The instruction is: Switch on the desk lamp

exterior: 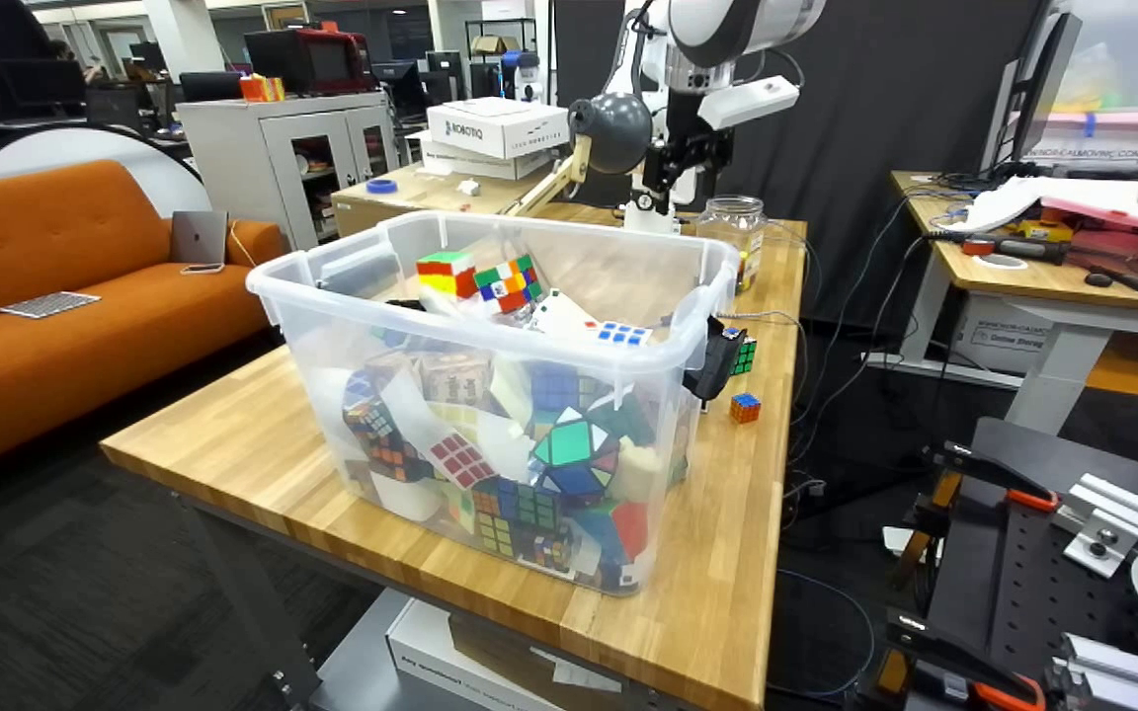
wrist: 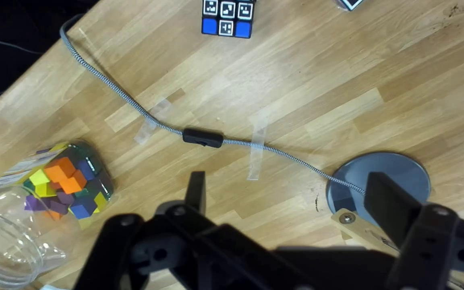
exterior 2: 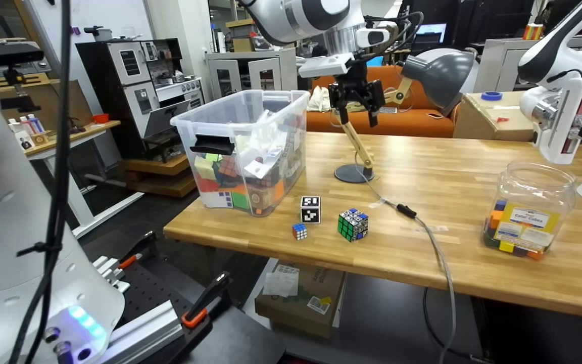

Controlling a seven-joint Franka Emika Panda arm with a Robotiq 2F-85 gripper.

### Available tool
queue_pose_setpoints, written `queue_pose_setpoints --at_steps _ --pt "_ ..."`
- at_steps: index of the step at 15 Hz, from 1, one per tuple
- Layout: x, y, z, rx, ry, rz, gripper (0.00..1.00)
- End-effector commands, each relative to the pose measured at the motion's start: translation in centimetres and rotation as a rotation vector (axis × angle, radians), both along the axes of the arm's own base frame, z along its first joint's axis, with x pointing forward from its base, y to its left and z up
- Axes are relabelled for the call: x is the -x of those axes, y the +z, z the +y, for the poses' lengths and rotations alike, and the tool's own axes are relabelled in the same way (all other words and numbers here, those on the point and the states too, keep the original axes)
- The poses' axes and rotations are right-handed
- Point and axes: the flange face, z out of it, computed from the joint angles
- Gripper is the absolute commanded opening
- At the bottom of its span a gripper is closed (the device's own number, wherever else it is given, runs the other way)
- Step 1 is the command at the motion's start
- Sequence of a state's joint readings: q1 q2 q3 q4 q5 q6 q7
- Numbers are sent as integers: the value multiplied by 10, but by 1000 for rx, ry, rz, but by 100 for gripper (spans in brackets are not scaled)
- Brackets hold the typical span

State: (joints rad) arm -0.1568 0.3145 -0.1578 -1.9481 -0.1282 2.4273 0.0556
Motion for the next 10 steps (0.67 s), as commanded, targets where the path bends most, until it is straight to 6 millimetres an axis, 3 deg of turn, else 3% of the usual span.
queue_pose_setpoints --at_steps 1,5,6,10 --pt "-25 -19 -22 -29 -43 28 100" --pt "-40 -35 -50 -36 -115 20 100" --pt "-32 -37 -43 -13 -86 7 100" --pt "-35 -40 -43 -13 -85 8 100"
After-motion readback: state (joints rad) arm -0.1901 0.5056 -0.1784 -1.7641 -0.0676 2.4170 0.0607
